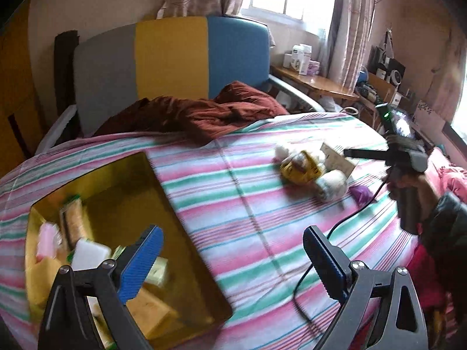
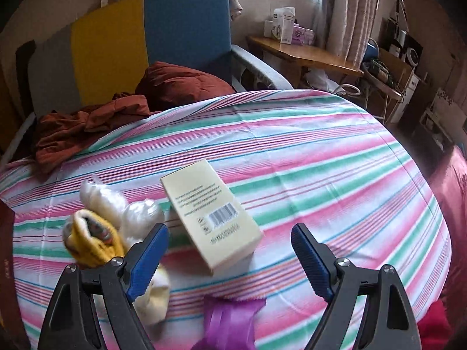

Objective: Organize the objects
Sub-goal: 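Grasp the beige barcode box with right tool while left tool grasps the yellow-grey sock bundle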

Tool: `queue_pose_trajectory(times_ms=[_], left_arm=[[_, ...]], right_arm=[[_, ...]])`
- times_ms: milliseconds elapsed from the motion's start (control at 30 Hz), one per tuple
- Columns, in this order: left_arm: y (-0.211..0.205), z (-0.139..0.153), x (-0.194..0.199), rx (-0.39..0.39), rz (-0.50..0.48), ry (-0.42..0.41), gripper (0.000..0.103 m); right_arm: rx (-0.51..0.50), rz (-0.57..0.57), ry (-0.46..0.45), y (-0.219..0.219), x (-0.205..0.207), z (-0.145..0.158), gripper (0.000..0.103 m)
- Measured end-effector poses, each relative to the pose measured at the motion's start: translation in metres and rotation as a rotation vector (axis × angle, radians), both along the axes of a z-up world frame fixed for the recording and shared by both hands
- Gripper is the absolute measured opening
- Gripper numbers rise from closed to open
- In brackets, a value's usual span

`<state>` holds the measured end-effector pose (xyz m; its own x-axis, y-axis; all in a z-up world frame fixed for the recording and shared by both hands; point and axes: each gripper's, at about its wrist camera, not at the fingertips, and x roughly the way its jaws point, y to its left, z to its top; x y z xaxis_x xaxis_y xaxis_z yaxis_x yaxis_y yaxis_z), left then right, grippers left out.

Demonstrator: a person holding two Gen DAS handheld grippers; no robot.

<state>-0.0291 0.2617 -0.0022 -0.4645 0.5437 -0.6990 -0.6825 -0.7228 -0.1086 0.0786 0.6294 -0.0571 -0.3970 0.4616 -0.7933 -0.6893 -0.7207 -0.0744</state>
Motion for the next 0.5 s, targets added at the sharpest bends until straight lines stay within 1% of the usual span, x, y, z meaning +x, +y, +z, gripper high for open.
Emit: queue_pose_trajectory(times_ms=[133, 233, 400, 467, 500], left_arm=[[0.029, 0.003, -0.008, 0.014, -0.039, -0.034, 0.097], [0.052, 0.002, -0.017, 0.019, -0.053, -0.075, 0.097], [0.08, -0.003, -0.028, 0.018, -0.061, -0.122, 0.097], [0.091, -0.007, -0.034, 0.018, -0.062, -0.147, 0.097], [0.097, -0.01, -0.037, 0.015, -0.063, -0.161, 0.097]], right_arm=[[0.019, 0.049, -0.021, 0.007, -0.011, -0.005, 0.088], [0.002, 0.079, -0.032, 0.014, -0.02, -0.012, 0.088], [-0.016, 0.105, -0.079, 0.016, -0.026, -0.025, 0.088], [-0.009, 0.116, -0.095, 0.014, -0.026, -0.025, 0.086], [-0.006, 0.117, -0.1, 0.013, -0.026, -0.025, 0.076]])
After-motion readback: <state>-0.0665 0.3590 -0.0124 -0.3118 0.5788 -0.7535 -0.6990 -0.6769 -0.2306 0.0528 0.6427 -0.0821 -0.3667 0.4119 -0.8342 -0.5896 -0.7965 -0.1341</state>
